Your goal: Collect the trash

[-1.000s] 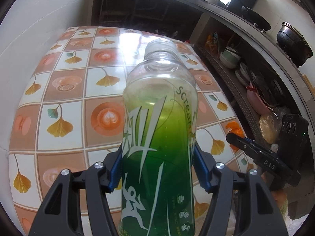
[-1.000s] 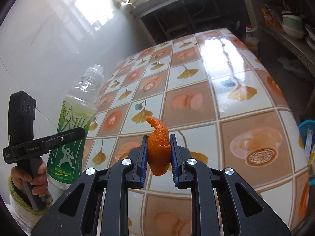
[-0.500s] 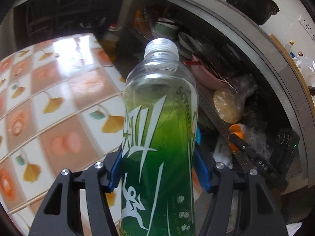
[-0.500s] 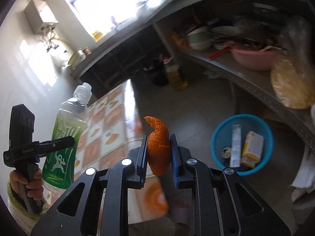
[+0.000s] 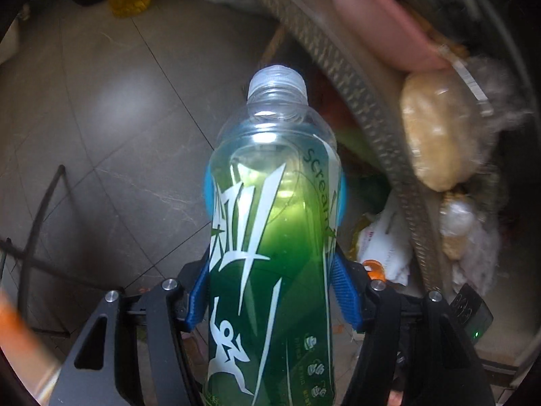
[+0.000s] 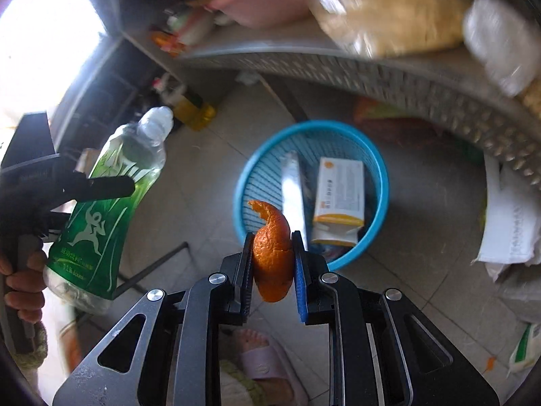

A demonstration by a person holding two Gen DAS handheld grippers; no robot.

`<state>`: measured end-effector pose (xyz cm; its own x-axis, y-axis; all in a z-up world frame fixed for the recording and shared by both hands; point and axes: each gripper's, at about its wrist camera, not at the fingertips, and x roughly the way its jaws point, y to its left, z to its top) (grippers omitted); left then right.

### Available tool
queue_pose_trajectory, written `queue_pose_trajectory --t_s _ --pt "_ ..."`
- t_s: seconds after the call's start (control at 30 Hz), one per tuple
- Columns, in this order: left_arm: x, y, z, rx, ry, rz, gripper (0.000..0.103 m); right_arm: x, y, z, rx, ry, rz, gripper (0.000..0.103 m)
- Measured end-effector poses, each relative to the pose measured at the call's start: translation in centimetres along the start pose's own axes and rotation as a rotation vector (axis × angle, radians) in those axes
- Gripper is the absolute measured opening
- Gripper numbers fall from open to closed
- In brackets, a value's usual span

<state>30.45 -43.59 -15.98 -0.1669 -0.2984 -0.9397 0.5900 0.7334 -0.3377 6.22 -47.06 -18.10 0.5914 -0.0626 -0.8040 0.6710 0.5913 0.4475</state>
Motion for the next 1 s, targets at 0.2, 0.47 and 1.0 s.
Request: queue_pose_trajectory --t_s 0.2,0.47,1.0 --pt "7.5 -1.2 3.5 0.021 0.070 0.048 0.060 6.5 -1.4 2.9 0.006 0.043 -0.074 0.020" --pt "12.0 0.3 5.0 -0.015 0.103 0.020 0.069 11.4 -3.1 4.4 0.032 0.080 -0.084 0.044" --pt "-2.8 -1.7 1.7 0.065 -0.164 -0.147 0.070 5.1 -3.5 1.2 0.066 -0.064 -0.092 0.053"
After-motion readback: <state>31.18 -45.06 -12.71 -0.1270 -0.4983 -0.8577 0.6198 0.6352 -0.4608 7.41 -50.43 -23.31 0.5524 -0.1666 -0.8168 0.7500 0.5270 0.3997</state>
